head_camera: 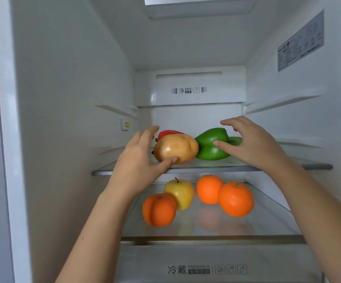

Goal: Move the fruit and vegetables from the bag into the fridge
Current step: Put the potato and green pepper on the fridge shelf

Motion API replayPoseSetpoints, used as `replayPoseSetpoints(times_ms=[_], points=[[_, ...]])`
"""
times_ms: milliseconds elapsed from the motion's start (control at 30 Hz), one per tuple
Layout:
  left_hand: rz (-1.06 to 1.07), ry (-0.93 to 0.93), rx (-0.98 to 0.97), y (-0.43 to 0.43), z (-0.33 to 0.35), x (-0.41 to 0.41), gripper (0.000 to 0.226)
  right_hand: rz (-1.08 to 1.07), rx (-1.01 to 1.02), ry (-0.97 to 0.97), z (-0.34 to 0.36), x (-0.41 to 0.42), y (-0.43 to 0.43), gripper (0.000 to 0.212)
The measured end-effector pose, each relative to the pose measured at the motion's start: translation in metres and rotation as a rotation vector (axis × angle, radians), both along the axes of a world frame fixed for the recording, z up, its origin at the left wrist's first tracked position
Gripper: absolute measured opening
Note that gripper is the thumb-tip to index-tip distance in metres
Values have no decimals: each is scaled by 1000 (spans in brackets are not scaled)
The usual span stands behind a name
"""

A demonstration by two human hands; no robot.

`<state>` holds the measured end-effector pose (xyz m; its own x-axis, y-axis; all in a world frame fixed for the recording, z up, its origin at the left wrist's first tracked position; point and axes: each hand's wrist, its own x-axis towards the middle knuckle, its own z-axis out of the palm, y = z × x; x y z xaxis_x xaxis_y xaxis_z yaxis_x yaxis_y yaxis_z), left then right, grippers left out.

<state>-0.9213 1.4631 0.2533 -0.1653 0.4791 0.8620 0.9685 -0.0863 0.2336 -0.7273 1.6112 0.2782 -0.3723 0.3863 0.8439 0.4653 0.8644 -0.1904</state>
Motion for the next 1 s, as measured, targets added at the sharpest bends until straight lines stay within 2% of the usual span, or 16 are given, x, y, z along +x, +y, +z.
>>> replayPoseSetpoints(times_ms=[167, 400, 633, 1000], points=[[98, 61, 100, -10, -11, 12, 61, -77, 188, 192, -19, -7, -35, 42], [167, 206, 199, -33, -34, 27, 41, -111, 260, 195, -58, -6, -74, 39], [123, 182, 261, -57, -72, 39, 33, -153, 269, 146, -92, -9, -111, 35], [-1, 101, 109, -78, -151, 48, 32, -212, 117, 17, -180, 7, -156, 34]])
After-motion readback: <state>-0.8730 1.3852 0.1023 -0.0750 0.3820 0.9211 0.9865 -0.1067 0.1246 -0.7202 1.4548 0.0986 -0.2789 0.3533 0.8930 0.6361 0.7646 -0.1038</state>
